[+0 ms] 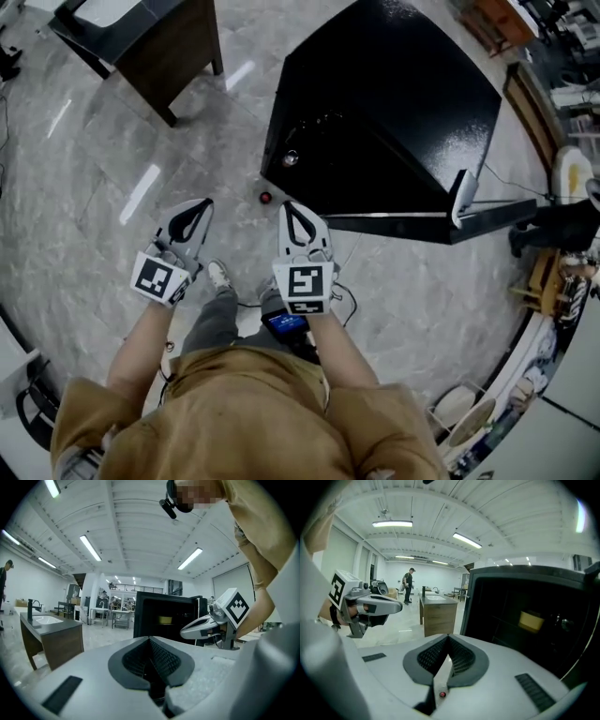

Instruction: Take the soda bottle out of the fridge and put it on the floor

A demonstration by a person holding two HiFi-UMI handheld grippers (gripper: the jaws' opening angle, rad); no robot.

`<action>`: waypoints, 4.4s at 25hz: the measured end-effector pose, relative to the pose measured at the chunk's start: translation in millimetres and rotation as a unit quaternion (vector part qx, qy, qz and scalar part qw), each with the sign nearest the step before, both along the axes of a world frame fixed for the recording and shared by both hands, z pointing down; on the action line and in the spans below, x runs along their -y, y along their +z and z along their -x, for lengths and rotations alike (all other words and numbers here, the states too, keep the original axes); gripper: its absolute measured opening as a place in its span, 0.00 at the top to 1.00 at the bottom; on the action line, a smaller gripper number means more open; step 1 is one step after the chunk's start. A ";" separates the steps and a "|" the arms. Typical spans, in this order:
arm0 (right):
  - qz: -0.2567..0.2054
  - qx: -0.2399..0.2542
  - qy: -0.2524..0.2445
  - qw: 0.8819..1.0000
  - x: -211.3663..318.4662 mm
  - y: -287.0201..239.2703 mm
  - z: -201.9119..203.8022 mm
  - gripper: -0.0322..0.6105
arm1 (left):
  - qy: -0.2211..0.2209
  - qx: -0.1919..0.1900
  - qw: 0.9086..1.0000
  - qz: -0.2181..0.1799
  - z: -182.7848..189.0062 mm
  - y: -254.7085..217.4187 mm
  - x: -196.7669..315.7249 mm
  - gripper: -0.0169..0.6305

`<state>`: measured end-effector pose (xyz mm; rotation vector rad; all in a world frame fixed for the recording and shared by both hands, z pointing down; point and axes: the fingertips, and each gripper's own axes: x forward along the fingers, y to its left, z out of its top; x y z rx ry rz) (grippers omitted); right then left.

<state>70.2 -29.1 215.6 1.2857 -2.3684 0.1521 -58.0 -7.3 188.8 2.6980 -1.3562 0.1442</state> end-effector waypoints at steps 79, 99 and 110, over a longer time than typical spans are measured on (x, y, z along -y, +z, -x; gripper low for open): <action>-0.208 0.133 0.150 0.957 -141.2 -275.4 -177.5 0.95 | -0.051 -0.061 0.986 -0.150 7.5 -260.2 -117.4 0.98; -0.200 0.130 0.105 0.965 -120.3 -276.6 -141.7 0.95 | -0.064 -0.073 0.983 -0.154 23.3 -243.3 -118.4 0.98; -0.203 0.138 0.113 0.963 -109.7 -276.5 -152.1 0.95 | -0.055 -0.075 0.984 -0.150 10.3 -243.1 -108.6 0.98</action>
